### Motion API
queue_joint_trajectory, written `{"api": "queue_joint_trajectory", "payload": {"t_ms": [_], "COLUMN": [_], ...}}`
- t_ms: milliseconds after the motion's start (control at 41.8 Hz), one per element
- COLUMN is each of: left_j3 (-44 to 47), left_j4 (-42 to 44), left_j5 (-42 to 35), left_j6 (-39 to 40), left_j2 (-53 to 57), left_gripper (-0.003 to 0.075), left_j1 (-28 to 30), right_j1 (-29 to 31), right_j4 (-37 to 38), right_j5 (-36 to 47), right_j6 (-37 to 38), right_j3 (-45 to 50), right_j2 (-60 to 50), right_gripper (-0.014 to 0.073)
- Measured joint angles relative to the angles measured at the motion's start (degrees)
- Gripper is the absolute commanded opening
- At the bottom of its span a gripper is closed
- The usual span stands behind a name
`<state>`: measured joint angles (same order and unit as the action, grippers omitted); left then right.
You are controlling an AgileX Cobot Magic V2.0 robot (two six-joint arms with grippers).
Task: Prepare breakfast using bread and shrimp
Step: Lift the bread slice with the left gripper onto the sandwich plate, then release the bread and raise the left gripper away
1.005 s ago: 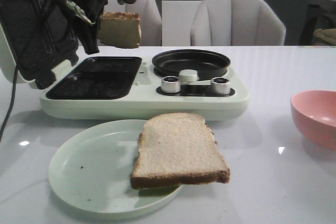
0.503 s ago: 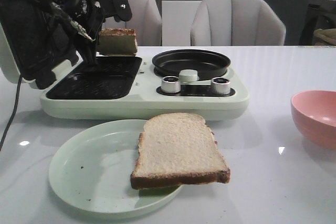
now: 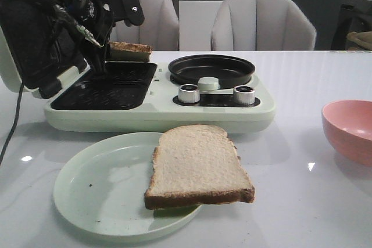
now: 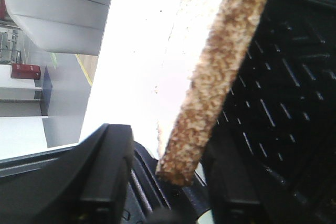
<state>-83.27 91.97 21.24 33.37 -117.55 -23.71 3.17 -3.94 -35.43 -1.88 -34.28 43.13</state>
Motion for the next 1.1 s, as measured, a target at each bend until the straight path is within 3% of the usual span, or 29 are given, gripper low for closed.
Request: {"api": "queue_joint_trajectory", "payload": {"t_ms": [431,670,838,957,1101], "left_j3": [5.39,8.3,13.14,15.15,15.3], "left_j4": [0.11,0.22,-1.27,-10.93,-34.47], "left_j5": [-1.36,-3.13,-1.54,3.5,15.23], "left_j6": [0.86,0.87,4.91,4.45,-4.28], "left_j2": [1.62,8.61,14.88,19.67,25.32], "left_gripper": [0.0465,0.0464,0.0464,0.0464,0.0464], "left_j1": [0.22,0.22,-1.11,-4.39,-10.29], "right_j1": [0.0,0.0,0.0,0.0,0.0], "right_j4": [0.0,0.0,0.0,0.0,0.0], "right_j5": [0.0,0.0,0.0,0.0,0.0], "right_j6": [0.0,0.0,0.0,0.0,0.0], "right_j3": [0.0,0.0,0.0,0.0,0.0], "right_j2": [0.0,0.0,0.0,0.0,0.0], "right_gripper": [0.0535,0.0535,0.0535,0.0535,0.0535]}}
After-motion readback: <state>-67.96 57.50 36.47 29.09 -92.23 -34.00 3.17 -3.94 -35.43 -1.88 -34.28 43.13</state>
